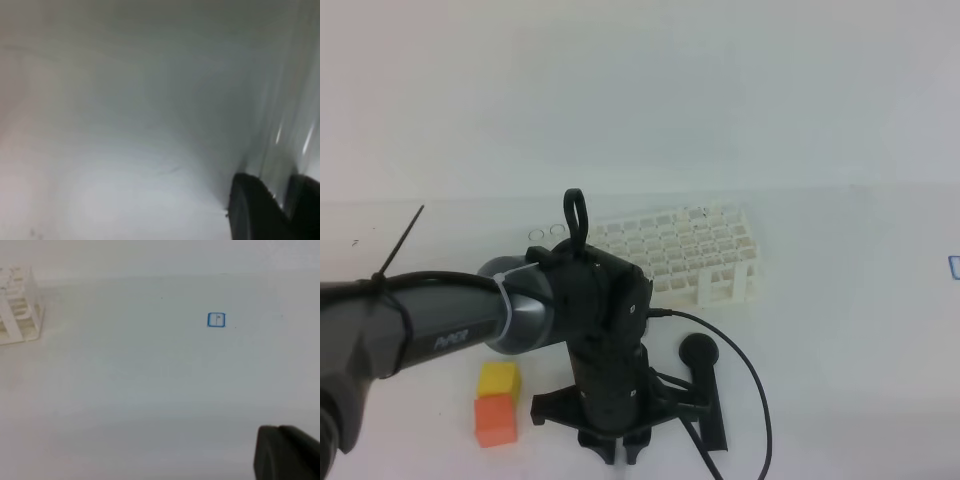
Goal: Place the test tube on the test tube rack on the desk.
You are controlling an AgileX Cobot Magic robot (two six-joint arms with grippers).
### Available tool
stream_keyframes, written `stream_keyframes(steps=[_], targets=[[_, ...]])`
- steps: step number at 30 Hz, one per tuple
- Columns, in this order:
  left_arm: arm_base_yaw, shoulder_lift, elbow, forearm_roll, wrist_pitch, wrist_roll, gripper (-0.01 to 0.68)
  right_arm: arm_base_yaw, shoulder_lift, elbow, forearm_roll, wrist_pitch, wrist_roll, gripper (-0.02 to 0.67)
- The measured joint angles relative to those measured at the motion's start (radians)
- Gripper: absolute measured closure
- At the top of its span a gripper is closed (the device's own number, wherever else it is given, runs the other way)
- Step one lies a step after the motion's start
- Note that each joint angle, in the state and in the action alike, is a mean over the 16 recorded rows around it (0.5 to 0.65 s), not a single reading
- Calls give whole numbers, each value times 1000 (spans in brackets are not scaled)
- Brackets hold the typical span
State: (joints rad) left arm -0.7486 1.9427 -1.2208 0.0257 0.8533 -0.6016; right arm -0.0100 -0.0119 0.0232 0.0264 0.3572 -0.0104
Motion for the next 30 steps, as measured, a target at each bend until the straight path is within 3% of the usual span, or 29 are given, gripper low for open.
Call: stream_keyframes(steps=[5,30], targets=[[0,-8,1,15,-23,52,582,0,0,0,0,0,0,650],[0,-282,9,130,-297,298,563,0,0,0,-20,0,-17,650]])
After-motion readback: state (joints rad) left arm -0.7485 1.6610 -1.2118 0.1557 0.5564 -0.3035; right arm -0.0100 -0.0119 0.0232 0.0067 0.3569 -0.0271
